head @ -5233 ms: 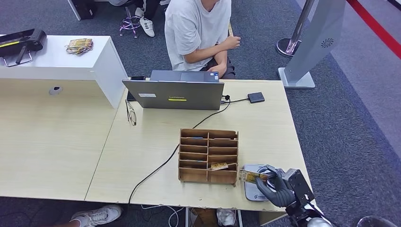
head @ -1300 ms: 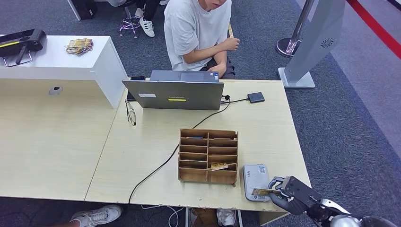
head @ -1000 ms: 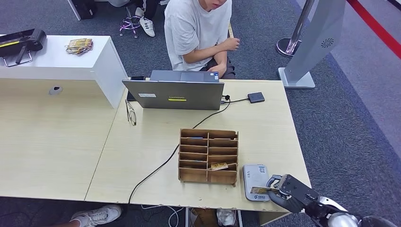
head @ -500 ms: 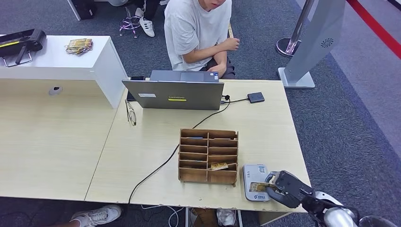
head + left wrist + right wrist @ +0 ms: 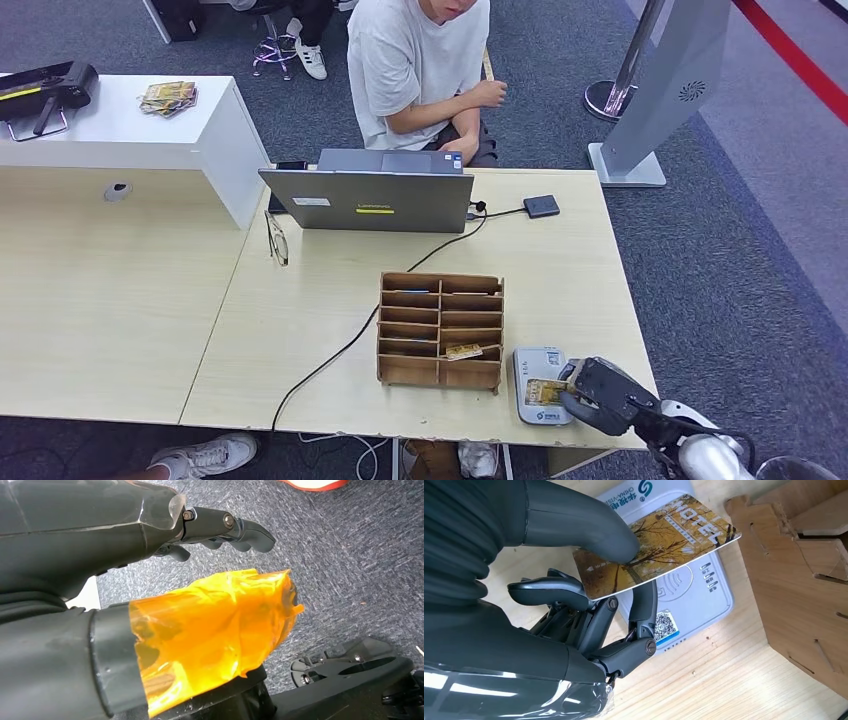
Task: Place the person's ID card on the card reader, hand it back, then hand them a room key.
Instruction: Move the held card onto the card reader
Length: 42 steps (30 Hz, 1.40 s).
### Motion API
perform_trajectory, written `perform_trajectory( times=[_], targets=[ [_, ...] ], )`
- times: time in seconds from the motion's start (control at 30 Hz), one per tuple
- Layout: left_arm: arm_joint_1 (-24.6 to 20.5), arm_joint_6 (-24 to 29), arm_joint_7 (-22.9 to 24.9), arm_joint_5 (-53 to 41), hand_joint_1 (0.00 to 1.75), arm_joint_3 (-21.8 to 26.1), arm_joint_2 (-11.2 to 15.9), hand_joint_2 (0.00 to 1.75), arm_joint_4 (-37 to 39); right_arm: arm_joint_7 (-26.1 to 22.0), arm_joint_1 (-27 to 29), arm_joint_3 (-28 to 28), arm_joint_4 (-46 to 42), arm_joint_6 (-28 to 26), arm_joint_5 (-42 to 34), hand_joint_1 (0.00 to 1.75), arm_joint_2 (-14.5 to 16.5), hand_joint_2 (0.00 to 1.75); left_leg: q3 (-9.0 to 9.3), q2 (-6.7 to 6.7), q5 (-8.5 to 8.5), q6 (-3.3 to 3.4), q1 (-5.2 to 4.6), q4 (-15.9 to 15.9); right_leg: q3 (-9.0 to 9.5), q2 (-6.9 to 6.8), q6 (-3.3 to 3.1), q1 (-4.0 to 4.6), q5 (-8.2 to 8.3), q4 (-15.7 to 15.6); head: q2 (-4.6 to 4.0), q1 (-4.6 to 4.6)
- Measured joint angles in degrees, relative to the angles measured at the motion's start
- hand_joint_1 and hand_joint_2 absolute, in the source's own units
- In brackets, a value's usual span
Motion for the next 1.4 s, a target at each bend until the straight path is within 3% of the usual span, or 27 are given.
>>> perform_trajectory(
  times=[0.8, 1.4],
  targets=[
    [-0.01, -0.11, 0.25, -0.18, 0.0, -0.17, -0.03, 0.0, 0.0, 5.54, -2.36, 3.75, 0.1, -8.52, 12.5, 1.75, 1.85, 1.75, 0.18, 0.04, 0.01, 0.0, 0.0, 0.0, 0.17, 0.04, 0.07, 0.0, 0.09, -0.01, 0.0, -0.01],
    [-0.01, -0.33, 0.31, -0.26, 0.0, -0.67, -0.08, 0.0, 0.0, 7.06, -2.68, 4.53, 0.13, -9.64, 16.4, 1.75, 3.08, 1.75, 0.31, 0.08, 0.0, 0.0, 0.01, -0.01, 0.27, 0.07, 0.05, 0.01, 0.11, -0.02, 0.0, -0.01]
  ],
)
